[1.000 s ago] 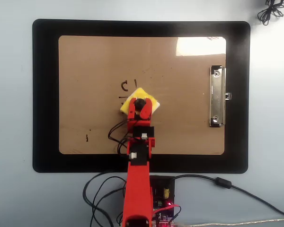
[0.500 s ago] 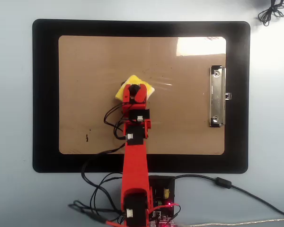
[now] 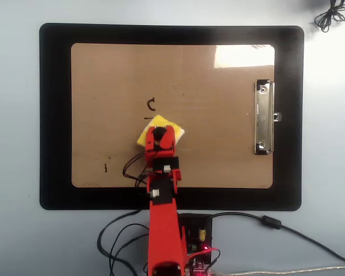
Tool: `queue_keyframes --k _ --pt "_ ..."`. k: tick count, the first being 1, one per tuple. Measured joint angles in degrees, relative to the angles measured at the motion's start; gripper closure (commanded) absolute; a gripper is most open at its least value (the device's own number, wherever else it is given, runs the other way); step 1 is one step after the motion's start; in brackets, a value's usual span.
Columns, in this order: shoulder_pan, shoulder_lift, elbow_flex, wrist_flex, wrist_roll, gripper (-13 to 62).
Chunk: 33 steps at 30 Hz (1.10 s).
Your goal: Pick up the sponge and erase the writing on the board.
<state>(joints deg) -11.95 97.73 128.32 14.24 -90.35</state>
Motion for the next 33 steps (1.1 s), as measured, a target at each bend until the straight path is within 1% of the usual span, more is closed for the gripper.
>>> queue_keyframes --k 2,3,5,7,8,11,12,15,16,18,20,22,24,25,29,31,33 --pt "0.09 -9.23 -9.67 -1.14 0.26 57.4" --pt "0.0 -15.73 -16.08 -2.29 0.0 57.4" --pt "-0.09 -20.74 -21.27 -3.34 -0.09 57.4" --pt "-0.79 -21.09 -21.18 -3.34 -0.18 57.4" --pt "-1.49 -20.13 -19.42 -3.34 -0.18 57.4" --pt "-4.57 -9.58 -6.77 -3.69 -0.26 57.4" --pt "-5.63 -3.08 0.97 -3.6 -0.97 57.4" --pt "-9.32 10.9 12.83 -2.72 -2.46 57.4" --pt "-9.93 13.45 13.36 -0.97 -2.29 57.4" --pt "-10.72 14.77 13.71 0.18 -2.55 57.4" --pt "-10.72 12.66 13.18 0.18 -2.64 57.4" --pt "-10.37 6.15 8.17 0.0 -2.9 57.4" --pt "-9.93 -1.58 0.0 0.09 -2.72 57.4" --pt "-9.05 -6.94 -7.29 -0.35 -2.72 57.4" --pt "-4.22 -17.58 -19.95 -1.23 -2.9 57.4" --pt "-1.93 -17.67 -19.86 -1.67 -2.9 57.4" --pt "-0.09 -14.24 -13.89 -2.29 -2.99 57.4"
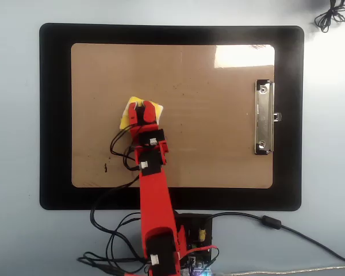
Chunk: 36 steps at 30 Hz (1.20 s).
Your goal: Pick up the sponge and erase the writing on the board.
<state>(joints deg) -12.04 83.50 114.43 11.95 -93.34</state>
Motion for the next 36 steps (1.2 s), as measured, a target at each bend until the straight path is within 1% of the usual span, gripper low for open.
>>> queue_keyframes --k 1,2,4,5,6,8,10,13,14,16,18,19,20,22,24,25,28,29,32,33,34,36 --pt "0.26 3.16 4.57 -0.44 0.0 57.4" --pt "0.7 9.32 12.57 -0.88 0.09 57.4" --pt "0.88 18.19 21.53 -0.62 0.09 57.4" --pt "1.05 25.49 28.13 -0.62 0.09 57.4" --pt "1.23 29.44 30.67 -0.18 0.18 57.4" --pt "0.97 32.34 32.78 0.88 0.62 57.4" --pt "1.14 30.23 30.5 0.88 0.62 57.4" --pt "0.97 17.23 17.4 0.7 0.7 57.4" --pt "1.05 9.84 10.63 0.44 0.7 57.4" --pt "1.05 0.88 1.32 -0.62 0.7 57.4" --pt "1.67 -7.56 -7.47 -1.85 0.62 57.4" --pt "1.85 -8.53 -8.44 -1.93 0.62 57.4" --pt "1.93 -7.91 -6.59 -2.11 0.62 57.4" --pt "2.46 -2.72 0.18 -2.55 0.62 57.4" --pt "2.46 6.5 10.63 -2.64 0.62 57.4" --pt "2.29 14.24 19.6 -2.46 0.62 57.4" --pt "2.64 28.83 30.32 0.09 0.7 57.4" --pt "2.99 30.76 30.76 2.29 0.79 57.4" --pt "3.16 30.41 30.32 3.16 0.97 57.4" --pt "3.08 28.21 28.83 3.34 1.41 57.4" --pt "3.08 23.12 24.7 3.25 1.49 57.4" --pt "3.08 16.7 17.58 3.16 1.49 57.4"
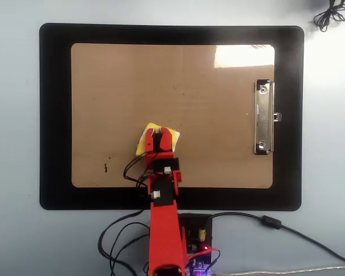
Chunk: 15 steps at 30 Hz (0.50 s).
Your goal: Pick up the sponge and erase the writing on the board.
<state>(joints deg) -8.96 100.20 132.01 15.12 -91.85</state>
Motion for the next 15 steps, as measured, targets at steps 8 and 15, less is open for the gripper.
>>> queue_keyframes --k 8,15 --pt "1.58 -5.54 -5.27 0.09 -0.09 57.4" --pt "1.14 22.24 14.06 9.23 0.0 57.4"
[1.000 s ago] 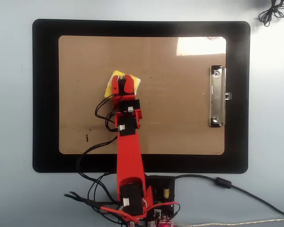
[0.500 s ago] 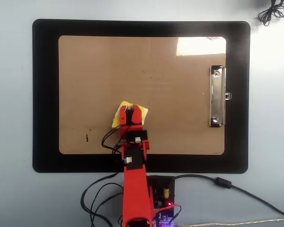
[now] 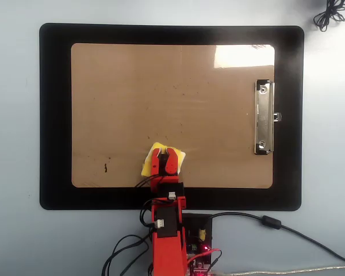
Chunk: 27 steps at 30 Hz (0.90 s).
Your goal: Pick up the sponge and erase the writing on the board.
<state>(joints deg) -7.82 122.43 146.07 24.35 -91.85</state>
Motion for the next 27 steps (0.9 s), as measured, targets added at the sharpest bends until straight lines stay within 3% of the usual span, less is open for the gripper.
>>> queue_keyframes --k 4,9,11,20,27 --pt "-2.99 -5.63 -2.9 -1.93 0.44 57.4" --pt "-8.88 -27.69 -17.58 -12.66 0.09 57.4" --pt "-10.99 -30.94 -19.07 -16.35 0.0 57.4" --pt "-20.13 -9.76 -15.82 -3.34 0.09 57.4" --pt "-39.73 -14.24 -21.8 0.0 -2.37 57.4"
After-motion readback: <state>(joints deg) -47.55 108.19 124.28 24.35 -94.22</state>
